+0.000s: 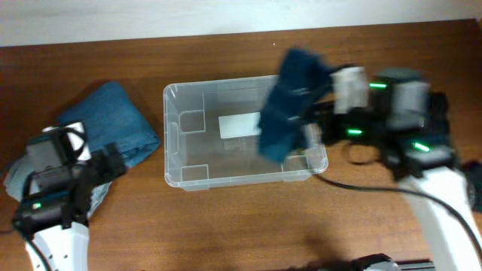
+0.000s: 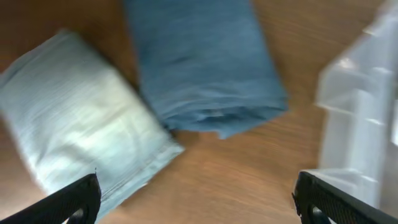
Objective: Pack container
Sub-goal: 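Carry the teal bundle into the bin's left side and release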
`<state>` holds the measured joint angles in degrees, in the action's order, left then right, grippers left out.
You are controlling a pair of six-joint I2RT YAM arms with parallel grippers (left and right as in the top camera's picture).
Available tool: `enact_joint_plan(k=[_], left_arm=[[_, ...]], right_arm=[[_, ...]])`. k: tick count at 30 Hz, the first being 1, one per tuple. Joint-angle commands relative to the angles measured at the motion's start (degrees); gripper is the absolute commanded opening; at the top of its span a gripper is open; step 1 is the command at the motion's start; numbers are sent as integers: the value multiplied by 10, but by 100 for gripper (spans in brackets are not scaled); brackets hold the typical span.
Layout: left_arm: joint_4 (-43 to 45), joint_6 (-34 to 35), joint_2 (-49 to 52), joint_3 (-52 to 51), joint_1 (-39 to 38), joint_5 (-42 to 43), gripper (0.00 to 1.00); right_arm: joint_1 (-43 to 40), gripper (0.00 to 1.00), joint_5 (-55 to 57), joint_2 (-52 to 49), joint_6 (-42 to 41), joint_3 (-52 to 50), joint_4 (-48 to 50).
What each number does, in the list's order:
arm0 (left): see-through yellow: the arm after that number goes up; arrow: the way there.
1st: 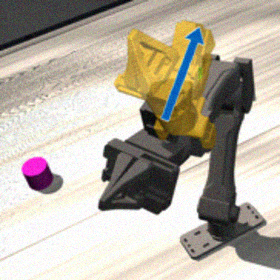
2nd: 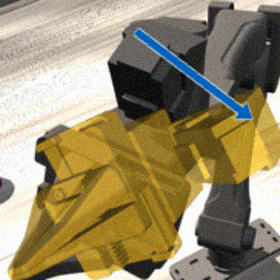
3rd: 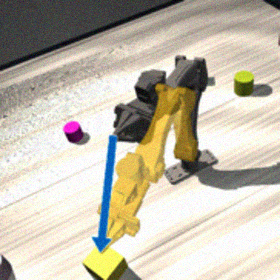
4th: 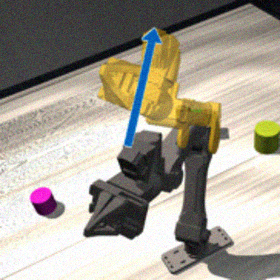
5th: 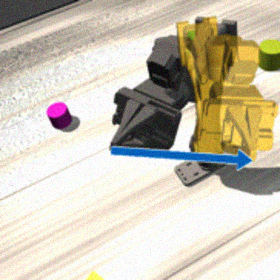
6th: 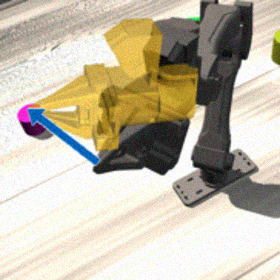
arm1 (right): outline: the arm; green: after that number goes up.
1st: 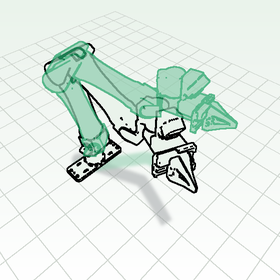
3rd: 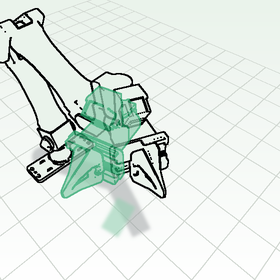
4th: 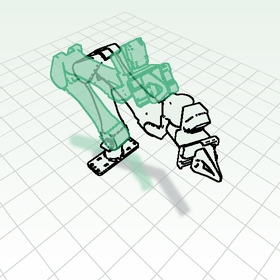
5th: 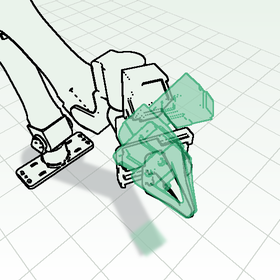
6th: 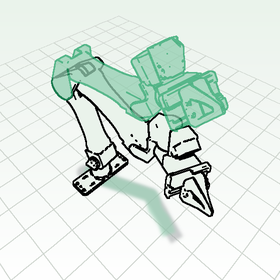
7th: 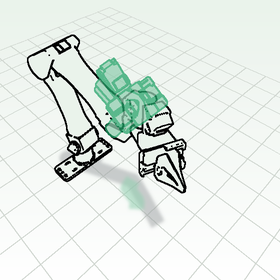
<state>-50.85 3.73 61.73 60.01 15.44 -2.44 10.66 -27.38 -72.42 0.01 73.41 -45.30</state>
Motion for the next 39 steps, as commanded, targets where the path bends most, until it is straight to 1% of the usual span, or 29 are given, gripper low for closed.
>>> enact_joint_plan(k=[1, 2, 3, 5, 7, 9, 10, 12, 13, 14, 15, 16, 17, 20, 22, 23, 25, 27, 28, 29, 31, 32, 34, 35, 36, 37, 39], left_arm=[[-3, 12, 1, 14, 40, -1, 99], [-3, 12, 1, 14, 44, -1, 99], [-2, 12, 1, 14, 45, -2, 100], [-2, 12, 1, 14, 45, -1, 99], [-4, 12, 1, 14, 45, -1, 99], [-4, 12, 1, 14, 45, -1, 99], [-4, 12, 1, 14, 45, 1, 99], [-4, 12, 1, 14, 45, 1, 99], [-5, 12, 1, 14, 45, 1, 100], [-4, 12, 1, 14, 45, 1, 99], [-5, 12, 1, 14, 45, 1, 100], [-5, 12, 1, 14, 45, 1, 99], [-4, 12, 1, 14, 45, 1, 99], [-4, 12, 1, 14, 45, 1, 99], [-4, 12, 1, 14, 45, 1, 99], [-4, 12, 1, 14, 45, 1, 100], [-4, 12, 1, 14, 45, 1, 99], [-4, 12, 1, 14, 45, 1, 99], [-3, 12, 1, 14, 45, 1, 99], [-3, 12, 1, 14, 45, 1, 99], [-3, 12, 1, 14, 45, 1, 99], [-3, 12, 1, 14, 45, 1, 99], [-2, 12, 1, 14, 45, 1, 99], [-2, 12, 1, 14, 45, 1, 99], [-2, 12, 1, 14, 45, 1, 99], [-2, 12, 1, 14, 45, 1, 99], [-2, 12, 1, 14, 45, 1, 100]], right_arm=[[99, 4, 51, -85, -9, 8, 42], [117, 4, 51, -110, -12, 8, 56], [143, 4, 50, -158, -28, 8, 85], [163, 4, 49, -210, -50, 8, 121], [179, 4, 19, -260, -50, 8, 165], [193, 4, -5, -296, -50, 8, 198], [207, 4, -10, -325, -70, 8, 219], [222, 5, -23, -348, -78, 8, 231], [228, 23, -27, -353, -78, 8, 231], [235, 77, -23, -353, -78, 8, 226], [233, 99, -18, -346, -79, 9, 221], [226, 99, -3, -336, -83, 12, 210], [203, 99, 43, -307, -95, 26, 171], [145, 99, 122, -243, -96, 64, 84], [82, 98, 200, -183, -115, 90, 24], [58, 99, 220, -164, -124, 95, 12], [-16, 98, 242, -117, -148, 95, -10], [-127, 99, 242, -85, -185, 94, -36], [-210, 98, 235, -80, -214, 89, -51], [-256, 98, 219, -82, -223, 83, -54], [-350, 98, 160, -94, -221, 56, -43], [-380, 98, 141, -101, -219, 43, -35], [-442, 98, 89, -122, -206, 2, 6], [-476, 99, 45, -143, -183, -32, 50], [-489, 98, 26, -155, -169, -47, 73], [-513, 99, -2, -192, -154, -78, 122], [-525, 99, -21, -235, -154, -94, 164]])
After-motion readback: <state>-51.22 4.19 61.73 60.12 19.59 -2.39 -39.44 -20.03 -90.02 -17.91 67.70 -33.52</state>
